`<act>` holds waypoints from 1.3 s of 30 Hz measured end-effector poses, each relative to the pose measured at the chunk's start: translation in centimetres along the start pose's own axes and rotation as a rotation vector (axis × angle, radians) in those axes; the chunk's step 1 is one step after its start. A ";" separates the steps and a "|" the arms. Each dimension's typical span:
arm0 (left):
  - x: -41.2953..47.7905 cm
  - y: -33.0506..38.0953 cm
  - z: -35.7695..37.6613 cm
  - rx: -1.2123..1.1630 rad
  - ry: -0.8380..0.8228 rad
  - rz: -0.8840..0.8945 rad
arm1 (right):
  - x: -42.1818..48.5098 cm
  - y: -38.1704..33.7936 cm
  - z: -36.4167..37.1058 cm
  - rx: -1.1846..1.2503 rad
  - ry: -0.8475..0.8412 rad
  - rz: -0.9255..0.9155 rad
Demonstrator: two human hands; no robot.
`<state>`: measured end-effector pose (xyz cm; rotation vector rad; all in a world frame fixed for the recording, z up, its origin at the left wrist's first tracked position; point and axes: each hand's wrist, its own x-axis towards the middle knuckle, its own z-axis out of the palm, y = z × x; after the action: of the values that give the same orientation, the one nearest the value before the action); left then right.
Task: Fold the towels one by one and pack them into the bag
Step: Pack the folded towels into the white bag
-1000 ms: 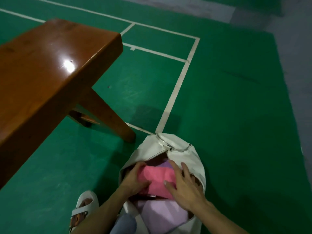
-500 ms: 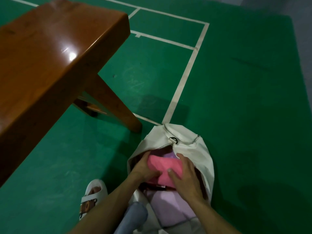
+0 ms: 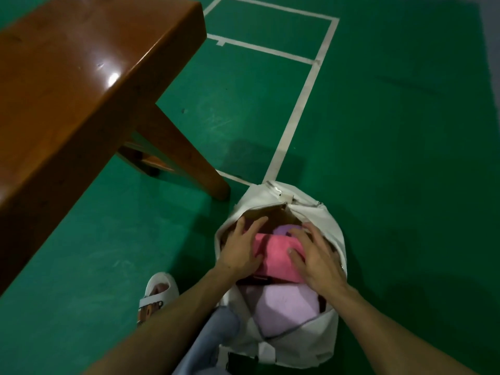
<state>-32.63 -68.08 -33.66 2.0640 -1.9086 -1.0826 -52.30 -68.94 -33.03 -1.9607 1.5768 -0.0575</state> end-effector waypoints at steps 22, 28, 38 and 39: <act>1.1 2.4 -0.5 0.043 -0.119 -0.132 | 0.3 -1.3 -1.2 0.075 -0.178 0.153; 1.7 3.2 -0.7 0.062 -0.006 -0.134 | 0.9 -1.3 -1.8 0.062 -0.093 0.159; 2.3 3.2 -1.5 0.144 0.000 -0.067 | 1.8 -2.7 -2.9 0.033 0.025 0.181; 2.5 3.1 -1.2 0.123 -0.026 -0.041 | 1.5 -2.8 -2.3 0.032 0.018 0.201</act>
<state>-34.65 -71.40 -32.14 2.1717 -2.0015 -1.0303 -50.41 -70.97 -30.30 -1.7725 1.7657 -0.0177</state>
